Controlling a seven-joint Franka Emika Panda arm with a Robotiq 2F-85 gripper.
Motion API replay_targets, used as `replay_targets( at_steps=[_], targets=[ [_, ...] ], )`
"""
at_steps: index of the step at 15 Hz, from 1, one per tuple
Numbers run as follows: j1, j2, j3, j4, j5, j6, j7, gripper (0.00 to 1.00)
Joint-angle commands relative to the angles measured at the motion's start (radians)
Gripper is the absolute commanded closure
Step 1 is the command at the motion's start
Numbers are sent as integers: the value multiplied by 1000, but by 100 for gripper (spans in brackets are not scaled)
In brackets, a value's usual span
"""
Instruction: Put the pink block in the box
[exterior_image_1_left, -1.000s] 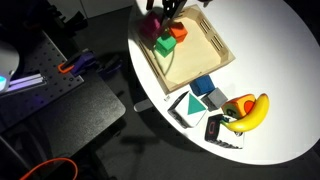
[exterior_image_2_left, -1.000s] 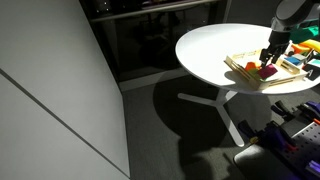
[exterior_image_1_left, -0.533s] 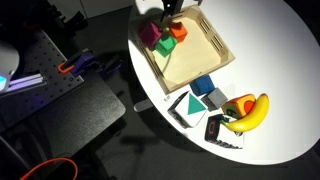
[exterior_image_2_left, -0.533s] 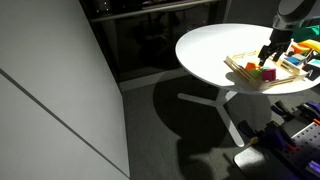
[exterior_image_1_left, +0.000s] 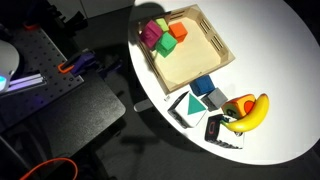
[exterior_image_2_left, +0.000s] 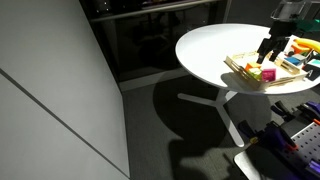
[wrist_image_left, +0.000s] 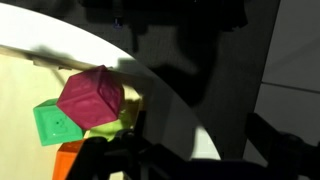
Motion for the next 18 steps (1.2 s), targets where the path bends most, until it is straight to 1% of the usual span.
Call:
replay_targets(
  at_steps=[1,3,5,9,12,13,14,18],
  targets=[
    [23,-101,-6,-28,-25,-124,28,0],
    [33,-144,-3,-37,-56,-166,77,0],
    [41,-192,3,-57,-96,-163,141,0],
    [49,-290,25,-108,-187,-119,283,0],
    [48,-346,38,-137,-231,-95,357,0],
    [48,-357,39,-142,-236,-93,370,0],
    [57,-303,23,-105,-214,-117,323,0],
    [56,-335,26,-125,-219,-106,342,0]
  ],
)
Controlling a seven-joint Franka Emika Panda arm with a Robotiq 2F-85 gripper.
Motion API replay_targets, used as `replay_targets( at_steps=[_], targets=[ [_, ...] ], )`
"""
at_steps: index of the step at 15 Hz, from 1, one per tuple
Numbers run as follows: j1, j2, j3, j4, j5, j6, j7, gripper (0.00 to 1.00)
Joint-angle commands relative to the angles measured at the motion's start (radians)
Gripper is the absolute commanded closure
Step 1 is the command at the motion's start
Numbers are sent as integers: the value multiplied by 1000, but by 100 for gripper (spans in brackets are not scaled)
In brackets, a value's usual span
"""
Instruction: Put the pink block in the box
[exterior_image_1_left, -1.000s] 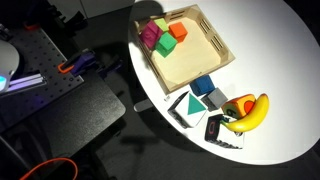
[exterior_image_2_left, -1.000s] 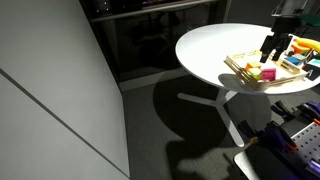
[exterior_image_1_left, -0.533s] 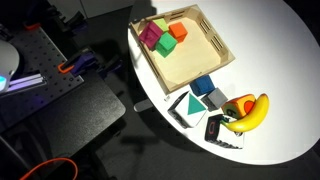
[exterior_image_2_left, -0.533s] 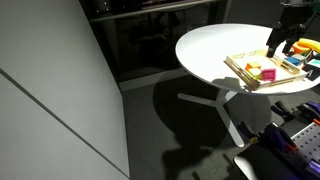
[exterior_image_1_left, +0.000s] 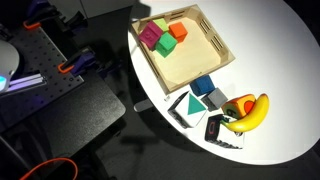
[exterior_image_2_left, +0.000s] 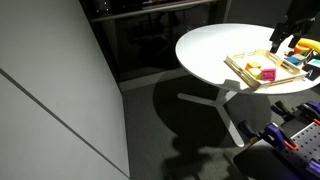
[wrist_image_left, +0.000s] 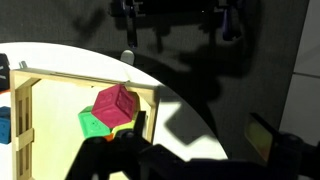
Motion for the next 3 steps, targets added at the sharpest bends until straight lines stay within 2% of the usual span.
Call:
replay_targets(
  at_steps=[1,3],
  targets=[
    [10,0,-10,1,-4,-1,4,0],
    [10,0,-10,0,-4,0,4,0]
  ],
)
